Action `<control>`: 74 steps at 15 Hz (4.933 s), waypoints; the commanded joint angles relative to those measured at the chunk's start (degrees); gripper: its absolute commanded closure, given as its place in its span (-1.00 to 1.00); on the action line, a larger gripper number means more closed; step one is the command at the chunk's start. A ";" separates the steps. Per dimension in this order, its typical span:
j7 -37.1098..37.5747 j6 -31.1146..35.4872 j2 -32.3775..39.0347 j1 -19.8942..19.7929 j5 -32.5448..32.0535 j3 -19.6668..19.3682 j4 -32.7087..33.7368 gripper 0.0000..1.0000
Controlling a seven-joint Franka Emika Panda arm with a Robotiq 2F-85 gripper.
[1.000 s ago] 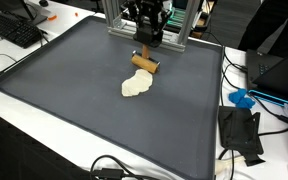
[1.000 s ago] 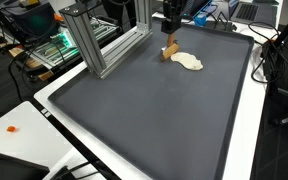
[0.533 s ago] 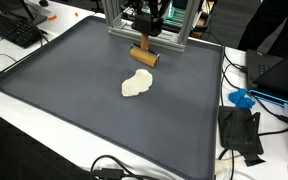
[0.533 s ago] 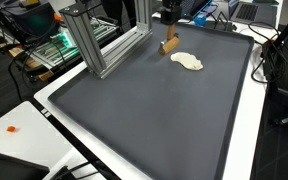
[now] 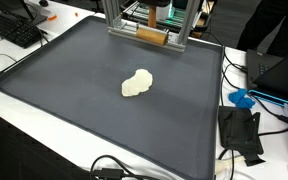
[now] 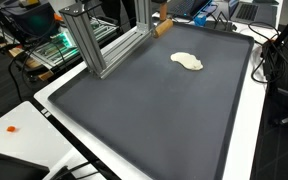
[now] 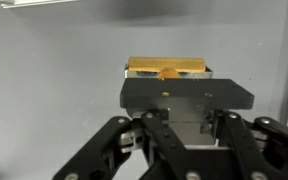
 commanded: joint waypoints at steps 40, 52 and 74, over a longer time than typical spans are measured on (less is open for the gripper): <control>-7.56 -10.65 -29.43 2.15 6.30 5.86 -19.22 -0.98; -0.93 0.63 -18.05 -0.58 3.67 9.81 -9.57 -1.00; 30.47 8.25 -0.47 -4.01 -10.42 11.46 -1.30 -1.00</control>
